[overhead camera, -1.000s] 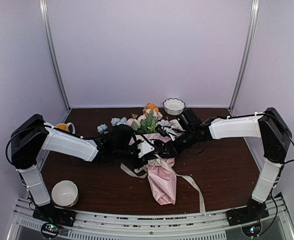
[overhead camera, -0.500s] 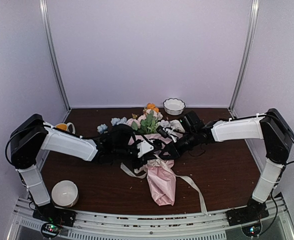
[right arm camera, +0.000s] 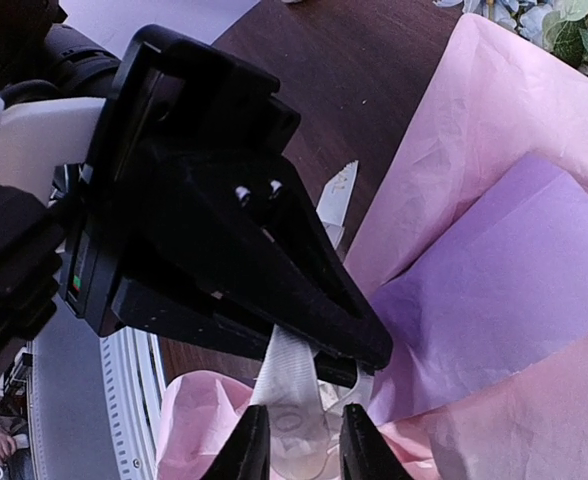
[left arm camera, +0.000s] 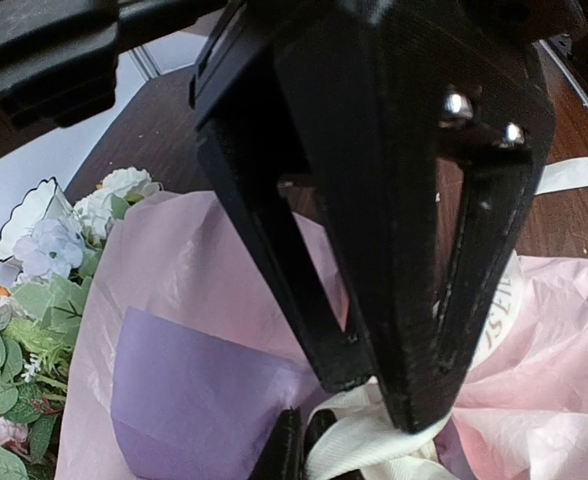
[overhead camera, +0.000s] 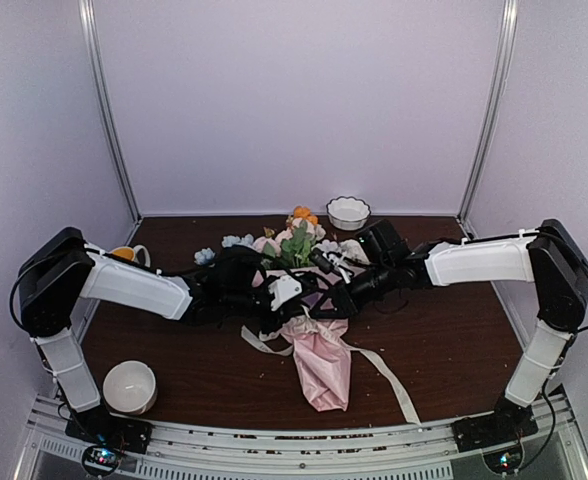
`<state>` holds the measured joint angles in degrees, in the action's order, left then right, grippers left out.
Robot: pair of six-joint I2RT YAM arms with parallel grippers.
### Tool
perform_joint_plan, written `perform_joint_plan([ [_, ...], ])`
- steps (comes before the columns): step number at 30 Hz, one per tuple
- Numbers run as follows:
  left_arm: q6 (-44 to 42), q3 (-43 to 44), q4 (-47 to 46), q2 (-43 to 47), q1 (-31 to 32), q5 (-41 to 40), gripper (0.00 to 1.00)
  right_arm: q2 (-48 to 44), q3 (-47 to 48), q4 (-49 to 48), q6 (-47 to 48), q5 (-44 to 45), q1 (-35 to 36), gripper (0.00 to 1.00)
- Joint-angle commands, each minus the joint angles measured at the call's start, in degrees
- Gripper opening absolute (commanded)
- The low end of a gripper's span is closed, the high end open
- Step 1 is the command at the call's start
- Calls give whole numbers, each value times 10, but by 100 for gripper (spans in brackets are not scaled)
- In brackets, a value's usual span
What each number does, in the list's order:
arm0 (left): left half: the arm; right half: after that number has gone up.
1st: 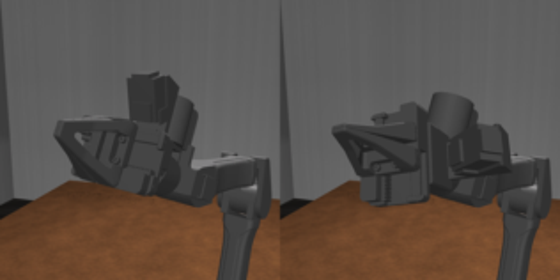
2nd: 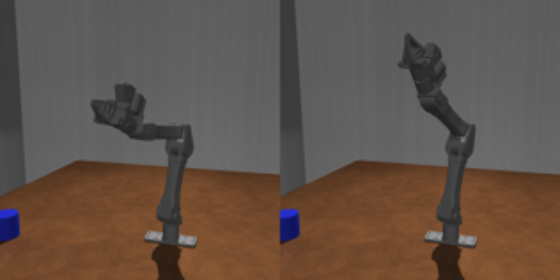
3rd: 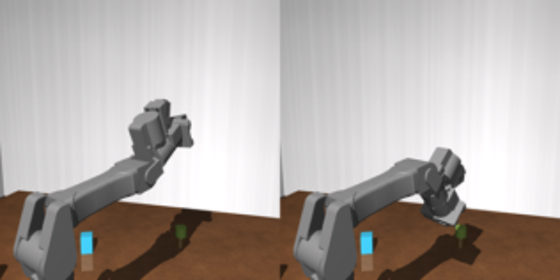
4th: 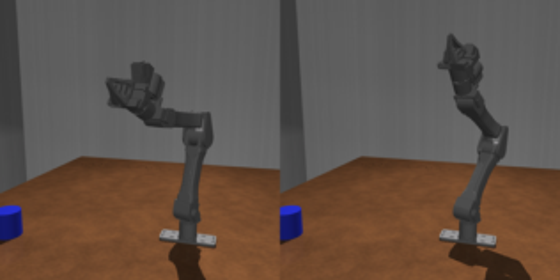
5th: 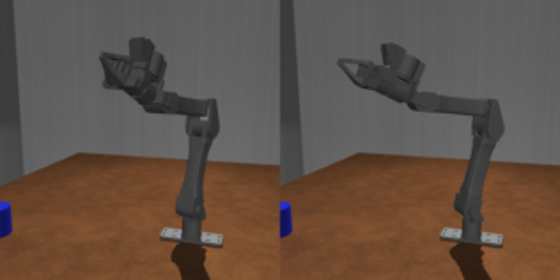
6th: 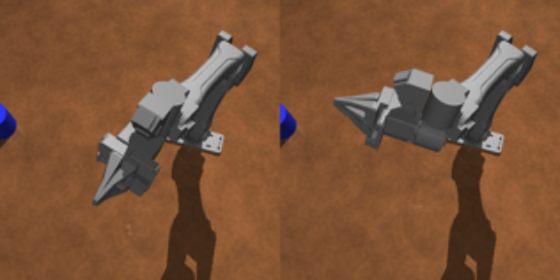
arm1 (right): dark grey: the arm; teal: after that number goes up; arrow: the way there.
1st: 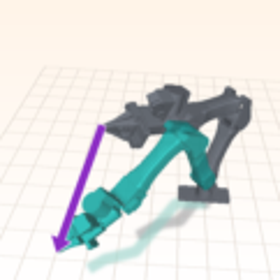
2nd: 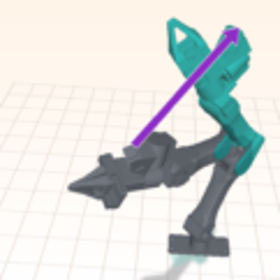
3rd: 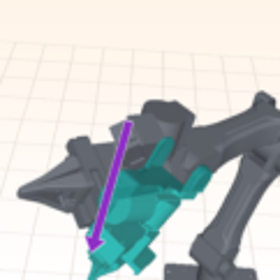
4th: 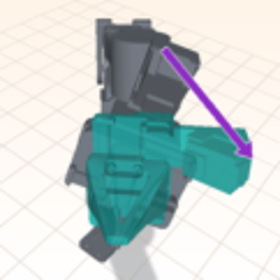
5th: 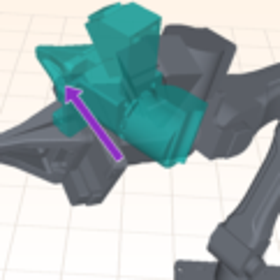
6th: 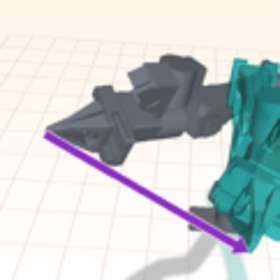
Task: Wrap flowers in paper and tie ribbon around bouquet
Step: Cross the half-tied ribbon over the folded bouquet.
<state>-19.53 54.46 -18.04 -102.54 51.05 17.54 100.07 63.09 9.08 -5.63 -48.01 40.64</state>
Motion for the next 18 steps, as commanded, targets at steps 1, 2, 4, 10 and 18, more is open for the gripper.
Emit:
perform_joint_plan([
  [1,16,-5,-37,9,-5,7,8,1,2,-10,-10,22,2,23],
  [2,15,-5,-37,9,-5,10,8,5,5,-5,-10,33,2,23],
  [4,16,-6,-38,9,-5,14,6,9,9,-1,-10,52,2,21],
  [10,16,-11,-42,10,-6,22,5,19,20,9,-12,71,3,23],
  [18,16,6,-26,1,-6,15,9,28,25,3,-11,30,13,36],
])
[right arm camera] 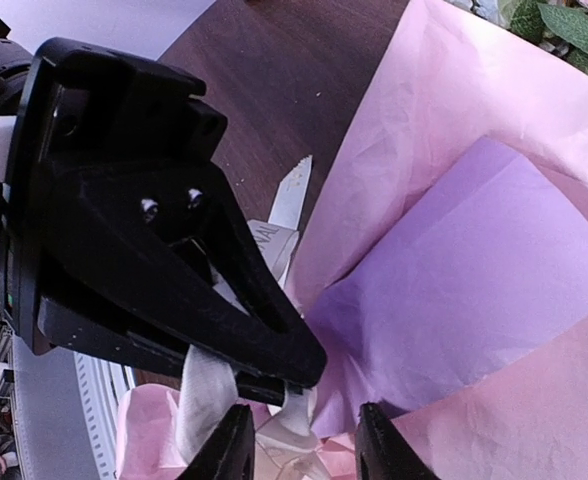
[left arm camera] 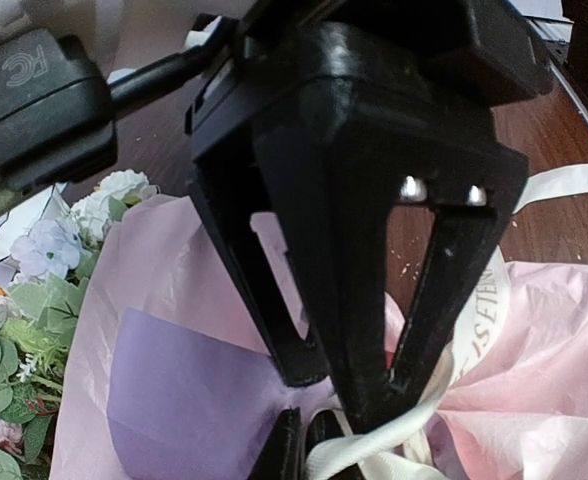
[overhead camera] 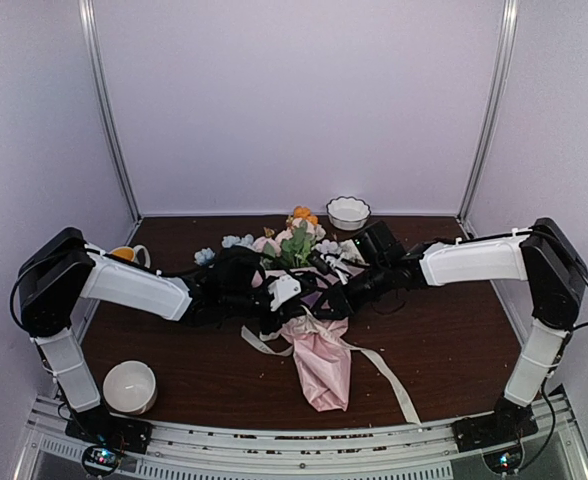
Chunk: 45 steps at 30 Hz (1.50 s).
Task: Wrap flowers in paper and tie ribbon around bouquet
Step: Cross the half-tied ribbon over the folded bouquet.
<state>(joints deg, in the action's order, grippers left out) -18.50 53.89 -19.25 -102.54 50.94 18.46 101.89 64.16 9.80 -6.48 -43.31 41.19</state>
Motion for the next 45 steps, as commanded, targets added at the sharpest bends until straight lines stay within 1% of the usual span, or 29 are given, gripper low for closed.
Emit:
perform_joint_plan([
  [1,6,12,-14,1,-5,6,10,9,13,-10,-6,-22,7,36],
  [4,7,12,-13,1,-5,5,13,7,10,-20,-13,-25,7,34],
  [6,9,11,-14,1,-5,7,14,8,13,-17,-15,-16,7,29],
  [12,19,10,-24,5,-6,13,12,19,22,-1,-19,6,8,18],
  [16,22,9,-24,6,-8,16,10,18,22,3,-19,19,8,5],
  [19,22,5,-12,14,-12,17,12,8,19,7,-20,38,8,0],
  [21,21,-1,-1,28,-16,24,19,1,18,9,-22,53,7,0],
  [24,16,-8,30,50,-21,47,33,-7,14,7,-27,60,8,0],
  [26,1,-7,73,61,-22,55,42,-12,10,1,-33,63,8,0],
  [28,-9,-8,112,73,-23,49,48,-17,7,-1,-36,69,9,0],
  [30,-8,-20,136,90,-26,35,50,-24,4,-2,-38,76,8,0],
  [34,22,-49,157,112,-36,-7,56,-34,1,-2,-41,80,9,0],
  [36,41,-58,162,110,-42,1,58,-35,3,0,-40,83,11,0],
  [41,76,-71,154,97,-41,63,64,-33,5,1,-41,87,16,0],
  [45,84,-72,152,90,-40,77,68,-31,5,-3,-42,87,17,0],
])
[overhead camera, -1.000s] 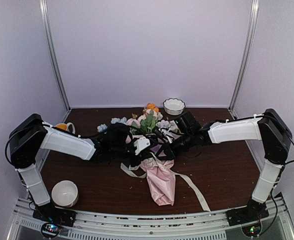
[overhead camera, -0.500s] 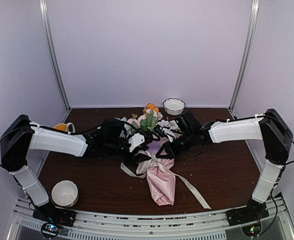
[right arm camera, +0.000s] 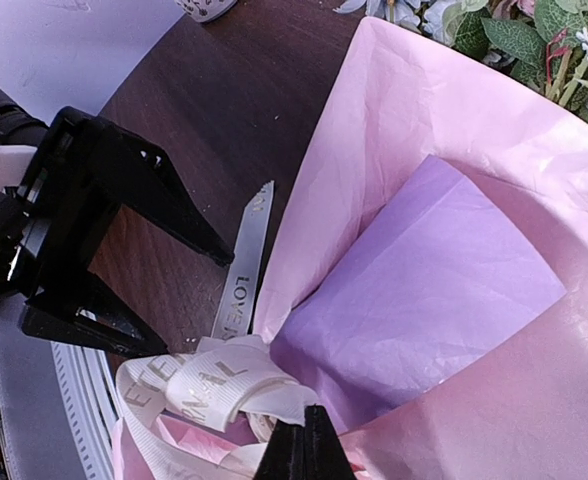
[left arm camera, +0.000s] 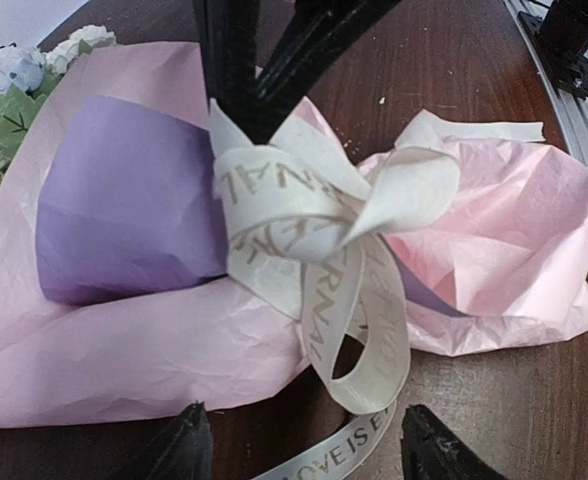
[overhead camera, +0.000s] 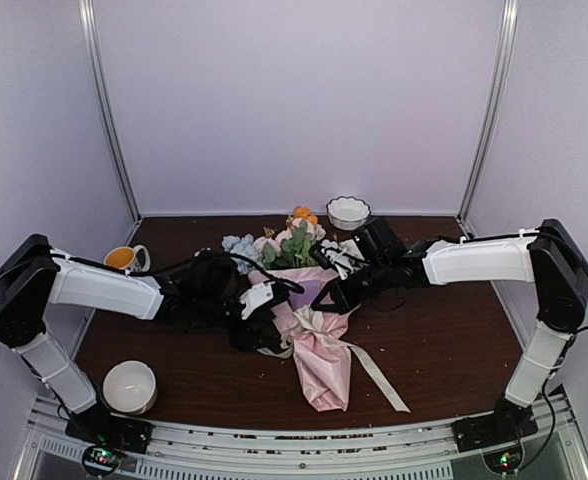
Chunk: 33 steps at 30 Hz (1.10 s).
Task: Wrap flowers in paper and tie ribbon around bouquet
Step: Cross the half-tied ribbon over the folded bouquet, then tie the half-tied ribbon around the folded bouquet.
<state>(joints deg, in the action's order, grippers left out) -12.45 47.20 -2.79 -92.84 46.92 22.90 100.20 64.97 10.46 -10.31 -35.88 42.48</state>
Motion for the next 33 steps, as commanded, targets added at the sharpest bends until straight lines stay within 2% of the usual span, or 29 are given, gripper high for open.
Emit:
perform_joint_plan([
  [1,24,-5,-16,-7,-1,35,68,-14,-3,-10,-4,12,4,0],
  [7,29,18,-21,-42,7,66,66,-15,-6,-11,-5,19,4,0],
  [15,10,30,-1,-62,17,53,60,-19,-8,-9,-5,21,4,0],
  [18,6,42,4,-70,17,55,49,-19,-7,-10,-5,21,4,0],
  [22,3,47,5,-73,17,64,22,-23,-10,-11,-5,22,4,0],
  [28,-4,46,16,-73,17,74,0,-30,-13,-7,-2,24,4,0],
  [33,3,47,30,-67,15,50,0,-36,-14,2,-1,39,4,0],
])
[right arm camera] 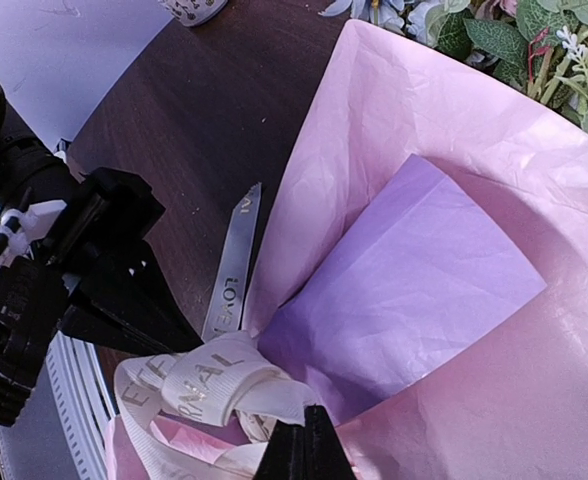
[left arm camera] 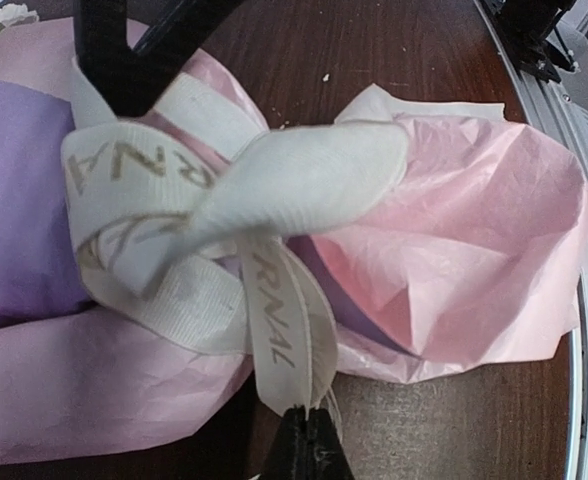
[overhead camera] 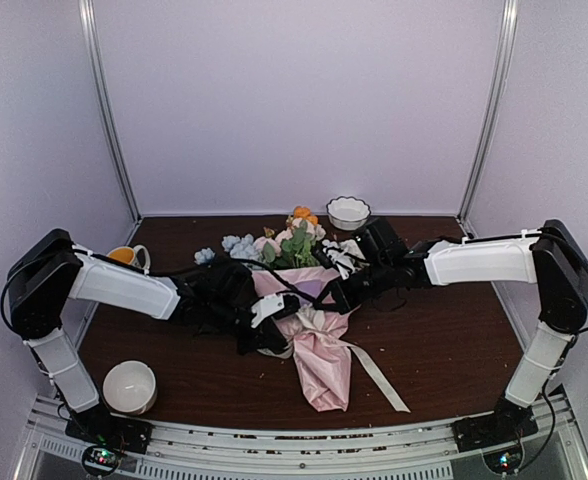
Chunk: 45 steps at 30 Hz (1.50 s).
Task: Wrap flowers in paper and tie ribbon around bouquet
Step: Tie the half-tied ribbon around the folded bouquet.
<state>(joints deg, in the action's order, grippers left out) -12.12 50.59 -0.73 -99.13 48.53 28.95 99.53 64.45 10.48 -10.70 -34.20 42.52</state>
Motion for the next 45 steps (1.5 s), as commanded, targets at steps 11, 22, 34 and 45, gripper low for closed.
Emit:
perform_joint_plan([
  [11,72,-56,0,61,-25,-129,0,-88,-59,36,-8,84,3,0],
  [22,157,-89,100,71,-67,-165,0,-185,-243,53,-93,137,-60,0],
  [34,204,-119,112,89,-115,-169,0,-191,-328,58,-124,144,-144,0],
  [45,216,-118,116,82,-123,-178,0,-157,-332,57,-144,154,-169,0],
])
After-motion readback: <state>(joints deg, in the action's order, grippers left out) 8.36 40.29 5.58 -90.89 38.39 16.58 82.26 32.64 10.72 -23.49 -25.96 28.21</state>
